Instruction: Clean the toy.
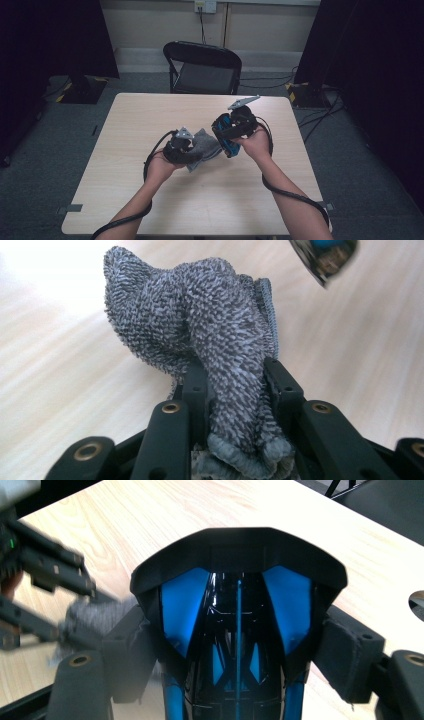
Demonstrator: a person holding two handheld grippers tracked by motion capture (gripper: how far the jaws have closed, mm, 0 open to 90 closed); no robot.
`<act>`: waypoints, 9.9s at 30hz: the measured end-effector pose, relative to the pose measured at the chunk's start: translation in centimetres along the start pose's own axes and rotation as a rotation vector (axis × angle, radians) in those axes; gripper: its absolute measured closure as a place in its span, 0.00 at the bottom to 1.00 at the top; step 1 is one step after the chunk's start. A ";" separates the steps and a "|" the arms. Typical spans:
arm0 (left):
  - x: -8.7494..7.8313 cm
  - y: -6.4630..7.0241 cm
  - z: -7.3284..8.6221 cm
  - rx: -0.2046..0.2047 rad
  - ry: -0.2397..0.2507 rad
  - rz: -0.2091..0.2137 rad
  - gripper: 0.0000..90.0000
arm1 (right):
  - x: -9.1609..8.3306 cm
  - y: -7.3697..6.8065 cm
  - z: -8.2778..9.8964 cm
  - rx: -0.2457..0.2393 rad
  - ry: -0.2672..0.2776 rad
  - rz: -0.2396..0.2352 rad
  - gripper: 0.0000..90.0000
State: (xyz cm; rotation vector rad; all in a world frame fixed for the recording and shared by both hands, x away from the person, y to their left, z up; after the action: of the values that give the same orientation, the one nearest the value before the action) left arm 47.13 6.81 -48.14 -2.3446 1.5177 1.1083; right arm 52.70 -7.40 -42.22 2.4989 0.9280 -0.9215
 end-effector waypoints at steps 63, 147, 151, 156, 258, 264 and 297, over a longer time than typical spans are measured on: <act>0.9 0.9 -4.3 0.041 0.024 0.002 0.77 | 0.9 -1.0 2.7 0.000 -0.015 -0.017 0.28; 7.0 4.7 -0.1 0.057 -0.064 0.109 0.76 | -0.1 0.1 0.0 0.045 0.024 -0.013 0.28; 7.3 5.2 0.1 0.070 -0.071 0.120 0.76 | -0.2 0.4 -0.2 0.049 0.027 -0.009 0.28; 7.3 5.6 0.0 0.084 -0.076 0.131 0.76 | -0.5 0.9 -0.6 0.057 0.035 -0.002 0.28; 2.9 1.9 -3.9 0.051 0.000 0.045 0.77 | 0.5 -0.5 1.4 0.056 0.007 -0.020 0.28; 3.8 2.3 -3.3 0.058 -0.010 0.058 0.77 | 0.3 -0.5 1.0 0.048 0.005 -0.017 0.28; 5.1 3.2 -1.7 0.071 -0.052 0.085 0.77 | 0.3 -0.4 0.1 0.054 0.008 -0.016 0.28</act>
State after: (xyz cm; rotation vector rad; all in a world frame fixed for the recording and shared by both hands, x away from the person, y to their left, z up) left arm 46.45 0.65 -49.35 -2.2069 1.6240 1.1050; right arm 52.58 -7.06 -42.52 2.5451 0.9390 -0.9551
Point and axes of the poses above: each handheld gripper's, and its own axes: x roughly forward along the jaws, z roughly out of its underside, y roughly to its right, the point moved 8 cm from there along x, roughly forward along the jaws, and after that the axes turned 13 degrees about z, right-handed, at the moved point
